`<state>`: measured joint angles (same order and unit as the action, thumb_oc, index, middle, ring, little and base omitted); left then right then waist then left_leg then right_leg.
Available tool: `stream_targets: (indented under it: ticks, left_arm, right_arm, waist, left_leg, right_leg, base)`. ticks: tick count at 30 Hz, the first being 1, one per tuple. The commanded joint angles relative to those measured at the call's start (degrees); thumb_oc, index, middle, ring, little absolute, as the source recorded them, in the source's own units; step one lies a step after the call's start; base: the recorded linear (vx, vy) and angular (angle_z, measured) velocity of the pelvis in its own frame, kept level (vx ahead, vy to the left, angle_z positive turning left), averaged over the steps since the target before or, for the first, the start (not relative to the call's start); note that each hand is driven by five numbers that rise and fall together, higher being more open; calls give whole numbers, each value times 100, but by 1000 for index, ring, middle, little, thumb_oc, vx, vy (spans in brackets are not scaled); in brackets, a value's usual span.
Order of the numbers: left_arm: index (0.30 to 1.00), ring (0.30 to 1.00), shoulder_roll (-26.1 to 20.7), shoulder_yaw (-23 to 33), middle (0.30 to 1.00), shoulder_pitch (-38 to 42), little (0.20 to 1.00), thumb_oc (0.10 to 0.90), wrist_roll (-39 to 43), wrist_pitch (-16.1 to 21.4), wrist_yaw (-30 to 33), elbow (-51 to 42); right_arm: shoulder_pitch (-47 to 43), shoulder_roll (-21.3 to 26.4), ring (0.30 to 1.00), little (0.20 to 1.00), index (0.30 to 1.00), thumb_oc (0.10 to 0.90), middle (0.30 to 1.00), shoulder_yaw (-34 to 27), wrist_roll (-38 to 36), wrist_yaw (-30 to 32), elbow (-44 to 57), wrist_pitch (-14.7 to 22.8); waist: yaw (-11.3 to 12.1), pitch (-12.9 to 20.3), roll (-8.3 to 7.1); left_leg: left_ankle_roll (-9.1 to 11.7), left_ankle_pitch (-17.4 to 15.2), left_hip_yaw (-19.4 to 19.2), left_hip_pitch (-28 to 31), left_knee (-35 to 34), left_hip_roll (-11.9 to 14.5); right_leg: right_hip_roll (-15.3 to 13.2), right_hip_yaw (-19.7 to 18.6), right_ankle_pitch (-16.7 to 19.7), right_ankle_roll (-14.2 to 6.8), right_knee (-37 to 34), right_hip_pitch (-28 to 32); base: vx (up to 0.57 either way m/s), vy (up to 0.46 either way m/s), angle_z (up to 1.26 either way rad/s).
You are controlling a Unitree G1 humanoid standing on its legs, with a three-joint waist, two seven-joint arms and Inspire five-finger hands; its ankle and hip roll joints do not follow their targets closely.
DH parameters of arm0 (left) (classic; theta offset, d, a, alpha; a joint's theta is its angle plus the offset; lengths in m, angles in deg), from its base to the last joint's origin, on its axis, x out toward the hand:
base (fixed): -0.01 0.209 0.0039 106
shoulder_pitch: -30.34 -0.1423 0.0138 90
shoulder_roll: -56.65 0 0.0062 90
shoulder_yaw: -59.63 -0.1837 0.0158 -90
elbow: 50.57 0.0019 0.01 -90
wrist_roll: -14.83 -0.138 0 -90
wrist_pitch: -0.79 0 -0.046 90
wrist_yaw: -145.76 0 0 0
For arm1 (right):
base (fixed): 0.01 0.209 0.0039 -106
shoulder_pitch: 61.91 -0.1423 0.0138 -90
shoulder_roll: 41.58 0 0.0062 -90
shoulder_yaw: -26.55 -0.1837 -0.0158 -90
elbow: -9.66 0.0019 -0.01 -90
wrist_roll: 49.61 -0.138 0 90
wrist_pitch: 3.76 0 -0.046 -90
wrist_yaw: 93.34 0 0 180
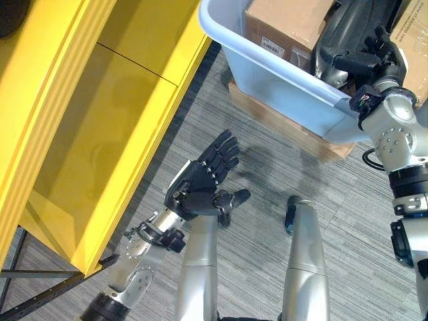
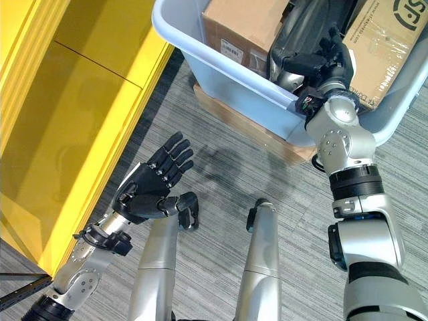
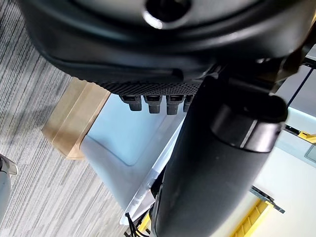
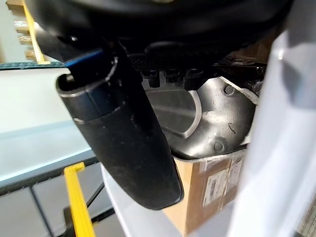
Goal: Move parts from the plastic box to the shelf.
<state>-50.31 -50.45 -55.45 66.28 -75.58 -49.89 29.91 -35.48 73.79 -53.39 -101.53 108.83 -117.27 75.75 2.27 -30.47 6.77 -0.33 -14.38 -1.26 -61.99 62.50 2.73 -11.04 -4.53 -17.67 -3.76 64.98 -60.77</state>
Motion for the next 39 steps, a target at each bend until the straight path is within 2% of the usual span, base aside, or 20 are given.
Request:
stream_targets:
  ticks: [1, 2, 5, 6, 11, 14, 20, 24, 27, 30, 32, 36, 37, 38, 39]
  left_arm:
    - [1000, 1000, -143, 88, 1000, 147, 1000, 900, 149, 345, -45, -822]
    - [1000, 1000, -212, 107, 1000, 149, 1000, 900, 156, 311, -20, -882]
    - [1000, 1000, -302, 144, 1000, 120, 1000, 900, 183, 272, 33, -943]
    - [1000, 1000, -359, 180, 1000, 114, 1000, 900, 241, 236, 46, -977]
    - [1000, 1000, -491, 242, 1000, 17, 1000, 900, 271, 201, -34, -1002]
    - [1000, 1000, -553, 304, 1000, -60, 1000, 900, 276, 185, -132, -1008]
    - [1000, 1000, -742, 467, 1000, -231, 1000, 900, 271, 292, -355, -950]
    - [1000, 1000, -815, 571, 1000, -320, 1000, 900, 277, 286, -502, -886]
    - [1000, 1000, -863, 685, 1000, -449, 1000, 900, 224, 229, -741, -874]
    - [1000, 1000, -906, 785, 1000, -546, 1000, 900, 235, 171, -830, -889]
    - [1000, 1000, -925, 814, 1000, -558, 1000, 900, 233, 137, -898, -867]
    - [1000, 1000, -957, 832, 1000, -562, 1000, 900, 163, 63, -893, -847]
    - [1000, 1000, -992, 849, 1000, -559, 1000, 900, 178, -5, -959, -864]
    - [1000, 1000, -1013, 861, 1000, -584, 1000, 900, 123, -14, -996, -822]
    - [1000, 1000, -1021, 828, 1000, -568, 1000, 900, 101, -22, -1021, -811]
  right_arm:
    - [-599, 771, 1000, 1000, 1000, 900, 1000, 114, 316, -6, -563, 428]
    - [-749, 917, 1000, 1000, 1000, 900, 1000, 215, 866, 42, -666, 426]
    - [-1042, 1193, 1000, 1000, 1000, 900, 1000, 513, 1558, 65, -749, 341]
    - [-1274, 1366, 1000, 1000, 1000, 900, 1000, 777, 2091, 23, -781, 204]
    - [-1761, 1721, 1000, 1000, 1000, 900, 1000, 1415, 2419, -217, -785, -47]
    - [-1902, 1794, 1000, 1000, 1000, 900, 1000, 1595, 2608, -219, -825, -149]
    - [-2291, 2069, 1000, 1000, 1000, 900, 1000, 2211, 3805, -462, -1048, -274]
    - [-2416, 2232, 1000, 1000, 1000, 900, 1000, 2558, 4105, -648, -1167, -407]
    - [-2543, 2439, 1000, 1000, 1000, 900, 1000, 2820, 4248, -910, -1249, -767]
    - [-2603, 2612, 1000, 1000, 1000, 900, 1000, 2996, 4387, -1059, -1448, -851]
    - [-2610, 2678, 1000, 1000, 1000, 900, 1000, 3068, 4910, -1220, -1519, -871]
    - [-2589, 2823, 1000, 1000, 1000, 900, 1000, 3217, 4690, -1276, -1614, -837]
    - [-2554, 2888, 1000, 1000, 1000, 900, 1000, 3224, 5288, -1432, -1595, -905]
    - [-2535, 3002, 1000, 1000, 1000, 900, 1000, 3372, 5307, -1479, -1673, -863]
    - [-2543, 3008, 1000, 1000, 1000, 900, 1000, 3442, 5626, -1464, -1688, -851]
  waist:
    - [101, 68, 64]
    - [121, 68, 62]
    - [165, 68, 53]
    - [198, 68, 38]
    - [257, 68, -17]
    - [286, 68, -40]
    - [392, 68, -119]
    - [441, 68, -197]
    - [476, 68, -318]
    - [490, 68, -429]
    - [498, 68, -485]
    - [501, 68, -579]
    - [499, 68, -632]
    - [512, 68, -689]
    - [513, 68, -722]
  left_leg:
    - [-375, -1398, -62, 638, 255, -46]
    - [-384, -1398, -48, 638, 259, -56]
    - [-372, -1370, -30, 648, 223, -63]
    - [-373, -1354, -11, 643, 210, -66]
    - [-342, -1255, 30, 644, 103, -25]
    - [-326, -1189, 47, 697, -2, 1]
    - [-242, -923, 112, 885, -459, 74]
    - [-183, -756, 157, 999, -709, 145]
    - [-95, -565, 221, 1177, -1019, 251]
    - [-19, -412, 253, 1377, -1277, 349]
    - [15, -326, 267, 1466, -1414, 406]
    - [51, -177, 303, 1621, -1651, 514]
    - [83, -99, 313, 1724, -1800, 571]
    - [131, 44, 286, 1860, -2037, 657]
    - [159, 123, 283, 1934, -2174, 703]
  right_leg:
    - [-3, 386, -414, 412, -37, 422]
    - [-13, 405, -413, 406, -34, 436]
    - [-21, 434, -403, 401, -58, 474]
    - [-35, 456, -400, 400, -61, 489]
    - [-63, 550, -375, 410, -121, 554]
    - [-70, 597, -378, 431, -161, 629]
    - [-70, 749, -362, 475, -373, 916]
    - [-59, 846, -350, 505, -490, 1086]
    - [-32, 977, -347, 554, -655, 1331]
    - [7, 1088, -343, 587, -805, 1570]
    - [18, 1135, -333, 595, -872, 1664]
    - [38, 1199, -297, 602, -1006, 1824]
    - [54, 1223, -287, 598, -1096, 1930]
    - [79, 1281, -255, 587, -1227, 2059]
    - [92, 1299, -240, 581, -1284, 2108]
  base:
    - [45, -26, -2]
    - [30, -23, -2]
    - [30, -47, 7]
    - [22, -59, 9]
    - [13, -84, 3]
    - [17, -101, 3]
    - [13, -127, 7]
    - [13, -158, 7]
    - [15, -181, 7]
    - [26, -175, 13]
    - [26, -135, 4]
    - [27, -133, 0]
    - [34, -193, 6]
    - [39, -251, 10]
    - [24, -204, 7]
